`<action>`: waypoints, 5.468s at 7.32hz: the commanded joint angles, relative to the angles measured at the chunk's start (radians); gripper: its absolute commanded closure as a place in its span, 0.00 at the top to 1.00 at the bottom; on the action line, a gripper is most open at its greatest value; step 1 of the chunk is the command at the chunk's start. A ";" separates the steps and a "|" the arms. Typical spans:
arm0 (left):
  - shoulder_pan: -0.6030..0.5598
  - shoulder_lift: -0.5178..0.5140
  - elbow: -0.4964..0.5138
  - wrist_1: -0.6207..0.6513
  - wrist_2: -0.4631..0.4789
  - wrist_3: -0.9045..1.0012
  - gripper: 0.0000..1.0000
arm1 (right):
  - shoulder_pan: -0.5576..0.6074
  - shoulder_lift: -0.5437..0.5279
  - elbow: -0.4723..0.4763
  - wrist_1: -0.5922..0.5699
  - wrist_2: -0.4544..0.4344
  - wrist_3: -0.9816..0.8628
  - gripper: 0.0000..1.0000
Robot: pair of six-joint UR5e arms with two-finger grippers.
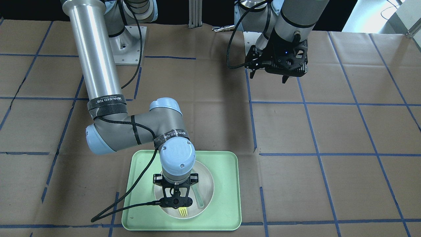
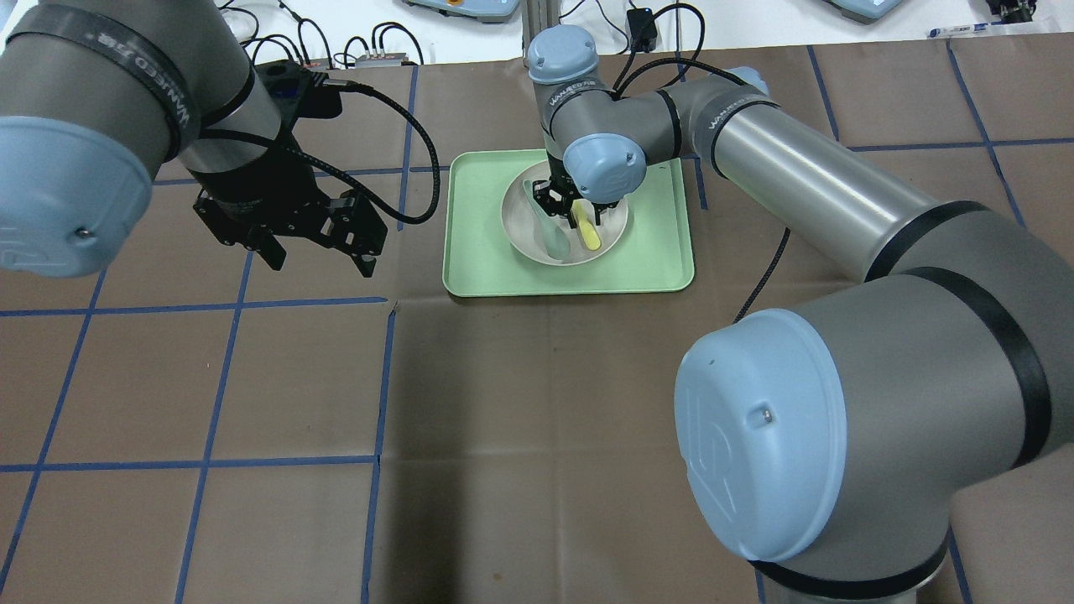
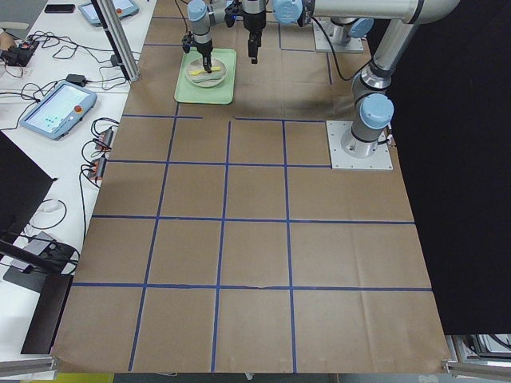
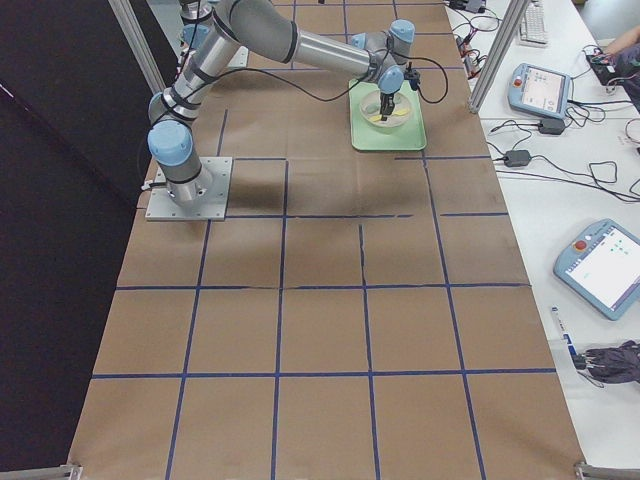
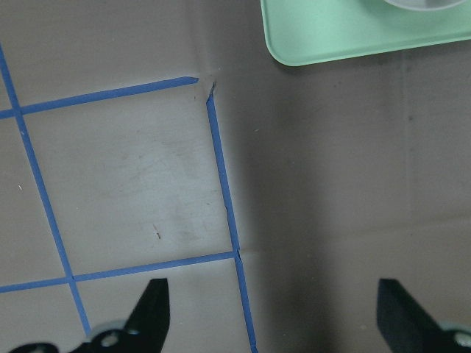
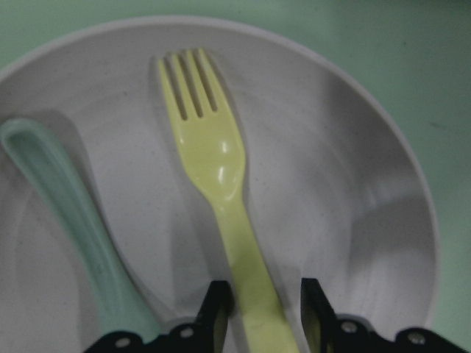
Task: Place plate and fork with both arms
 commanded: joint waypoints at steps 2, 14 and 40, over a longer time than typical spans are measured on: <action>0.053 0.048 -0.001 -0.010 0.011 -0.032 1.00 | -0.001 0.002 -0.001 -0.002 0.000 0.000 0.39; 0.081 0.102 -0.053 -0.031 0.010 -0.082 1.00 | -0.006 -0.120 0.002 0.073 0.034 0.011 0.04; 0.081 0.100 -0.045 -0.041 0.006 -0.093 1.00 | -0.300 -0.820 0.393 0.418 0.032 -0.237 1.00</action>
